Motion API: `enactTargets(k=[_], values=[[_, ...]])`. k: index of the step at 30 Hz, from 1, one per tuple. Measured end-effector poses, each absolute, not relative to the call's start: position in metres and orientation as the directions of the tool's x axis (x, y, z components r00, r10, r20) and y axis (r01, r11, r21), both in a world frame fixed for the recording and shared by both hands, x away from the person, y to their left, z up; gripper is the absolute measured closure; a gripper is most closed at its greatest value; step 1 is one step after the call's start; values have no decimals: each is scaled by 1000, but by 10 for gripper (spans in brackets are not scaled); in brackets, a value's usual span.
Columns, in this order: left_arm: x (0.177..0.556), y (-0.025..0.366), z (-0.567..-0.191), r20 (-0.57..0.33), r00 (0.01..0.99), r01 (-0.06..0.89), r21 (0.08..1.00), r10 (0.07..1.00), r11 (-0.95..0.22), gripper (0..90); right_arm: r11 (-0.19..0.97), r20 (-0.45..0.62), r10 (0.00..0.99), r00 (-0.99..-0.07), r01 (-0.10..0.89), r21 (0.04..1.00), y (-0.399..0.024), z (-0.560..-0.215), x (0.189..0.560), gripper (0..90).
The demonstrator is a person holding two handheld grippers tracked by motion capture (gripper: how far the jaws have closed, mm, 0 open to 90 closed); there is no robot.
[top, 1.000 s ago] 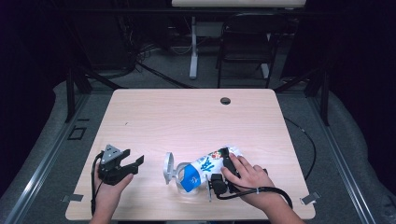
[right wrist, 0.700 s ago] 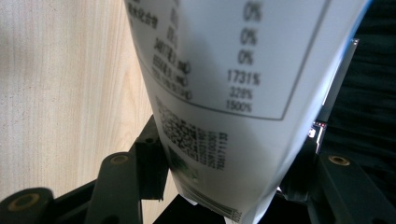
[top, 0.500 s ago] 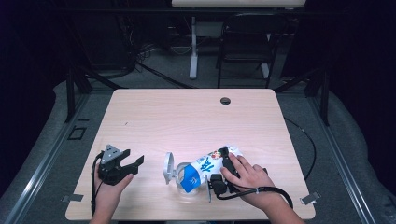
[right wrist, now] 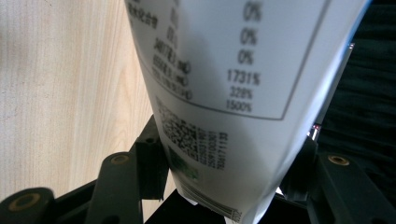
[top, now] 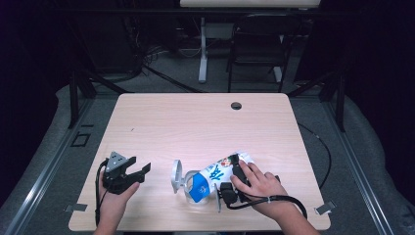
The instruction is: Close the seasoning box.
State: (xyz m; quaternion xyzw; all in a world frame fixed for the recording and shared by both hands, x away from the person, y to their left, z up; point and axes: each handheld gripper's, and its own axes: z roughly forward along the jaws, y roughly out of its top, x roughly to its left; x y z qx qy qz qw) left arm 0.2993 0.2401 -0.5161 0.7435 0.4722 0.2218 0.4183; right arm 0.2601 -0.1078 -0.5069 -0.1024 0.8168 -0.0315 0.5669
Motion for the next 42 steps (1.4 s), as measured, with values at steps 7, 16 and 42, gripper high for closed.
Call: enactTargets(k=[7,16,42], values=[[299,240,-517,-65,454,515,833,888,-203,373,976,-918,-209,-336,-133,-174,-107,-506,260,465],[299,240,-517,-70,452,515,834,889,-196,373,973,-915,-222,-337,-138,-186,-106,-505,261,467],[299,242,-516,-72,448,513,837,891,-190,374,965,-911,-254,-324,-151,-215,-104,-503,262,471]])
